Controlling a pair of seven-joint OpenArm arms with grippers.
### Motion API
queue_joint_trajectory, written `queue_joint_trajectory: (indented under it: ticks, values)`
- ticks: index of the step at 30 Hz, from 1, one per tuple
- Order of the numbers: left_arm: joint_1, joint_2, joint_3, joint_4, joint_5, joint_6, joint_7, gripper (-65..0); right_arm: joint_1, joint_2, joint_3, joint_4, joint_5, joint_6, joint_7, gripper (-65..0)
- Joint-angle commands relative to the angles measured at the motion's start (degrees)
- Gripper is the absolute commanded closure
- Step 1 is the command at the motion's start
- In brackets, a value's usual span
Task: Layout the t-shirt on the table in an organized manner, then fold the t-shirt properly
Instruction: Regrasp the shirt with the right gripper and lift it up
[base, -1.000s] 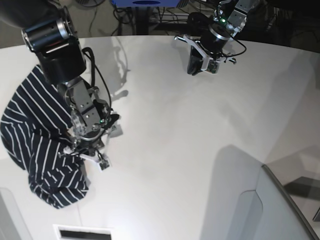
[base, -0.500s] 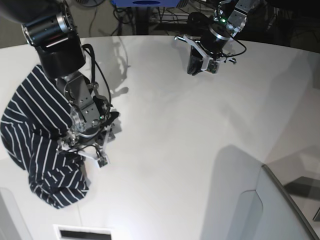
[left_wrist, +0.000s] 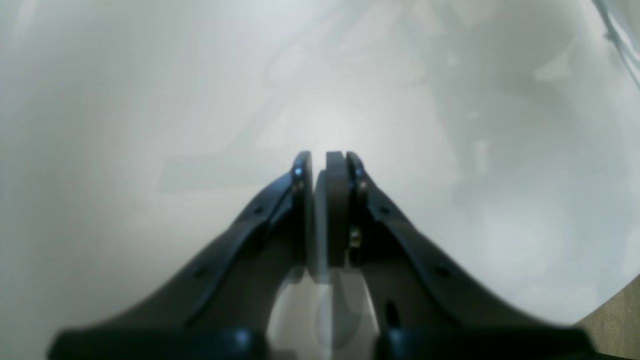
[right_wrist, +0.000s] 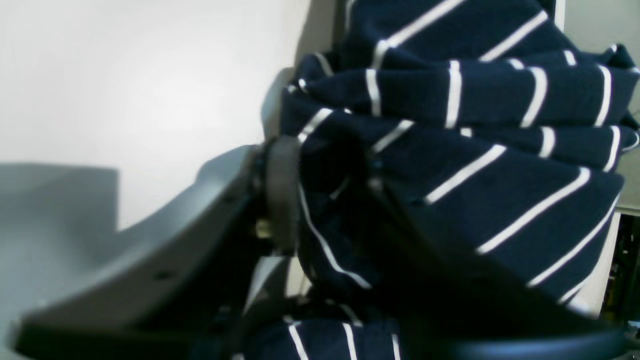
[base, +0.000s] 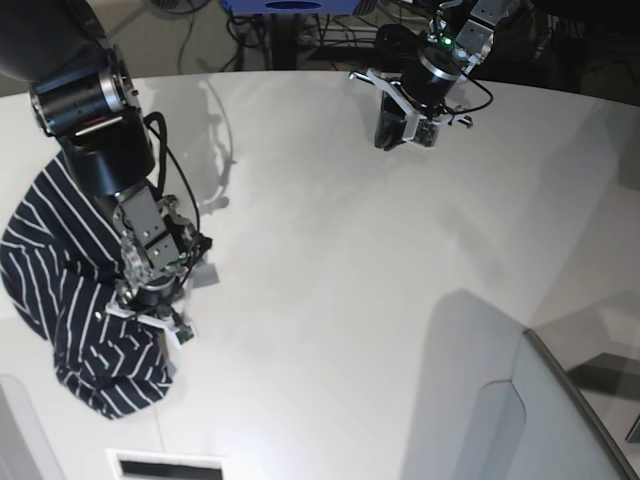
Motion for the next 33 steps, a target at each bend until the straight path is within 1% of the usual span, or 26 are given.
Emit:
queue_joint_trajectory:
  ticks: [1, 2, 7, 10, 12, 13, 14, 17, 20, 26, 27, 30, 33]
  values:
    - [0.77, -0.35, 0.08, -0.33, -0.05, 0.30, 3.82, -5.8, 1.66, 0.14, 0.24, 0.78, -0.64, -0.80, 0.75, -2.6]
    - [0.77, -0.35, 0.08, -0.50, -0.05, 0.30, 3.82, -5.8, 1.66, 0.14, 0.24, 0.78, -0.64, -0.80, 0.75, 0.0]
    - [0.68, -0.26, 0.08, -2.61, -0.05, 0.30, 3.65, -5.8, 1.49, -0.48, 0.06, 1.21, -0.64, -0.45, 0.75, 0.0]
    - [0.68, -0.26, 0.08, -3.31, -0.05, 0.30, 3.56, -5.8, -0.62, -0.48, 0.06, 6.40, -0.64, -0.28, 0.39, 0.0]
    - [0.68, -0.26, 0.08, -3.58, -0.05, 0.30, 3.56, -5.8, -3.08, -0.57, -0.02, 13.26, -0.64, -0.19, -0.31, 0.0]
    - [0.68, -0.26, 0.08, -3.58, -0.05, 0.30, 3.56, -5.8, -4.23, -0.65, -0.02, 16.86, -0.64, 0.25, -1.89, 0.0]
    - [0.68, -0.26, 0.08, -3.67, -0.05, 0.30, 3.56, -5.8, -5.11, -1.18, -0.02, 19.94, -0.64, 1.39, -3.39, 0.0]
    - [0.59, -0.26, 0.08, -3.75, -0.05, 0.30, 3.56, -5.8, -7.48, -2.06, 0.15, 30.14, -0.64, 5.53, -8.40, 0.0]
    - [0.33, -0.26, 0.08, -3.75, -0.05, 0.30, 3.56, -5.8, -9.24, -2.15, 0.15, 38.49, -0.55, 7.64, -11.56, 0.0]
    - [0.24, -0.17, 0.08, -3.75, -0.05, 0.30, 3.47, -5.8, -10.29, -2.15, 0.06, 53.26, -0.46, 10.62, -18.42, 0.0]
    - [0.24, -0.17, 0.08, -3.75, -0.05, 0.30, 3.47, -5.8, -10.12, -2.15, 0.06, 55.19, -0.46, 10.71, -19.21, 0.0]
    - [0.24, -0.17, 0.08, -3.75, -0.05, 0.30, 3.47, -5.8, -9.77, -2.15, 0.06, 58.09, -0.38, 10.80, -19.91, 0.0]
    - [0.15, -0.17, 0.08, -3.75, -0.05, 0.30, 3.47, -5.8, -9.24, -2.32, 0.06, 57.74, -0.38, 10.80, -19.91, -0.3]
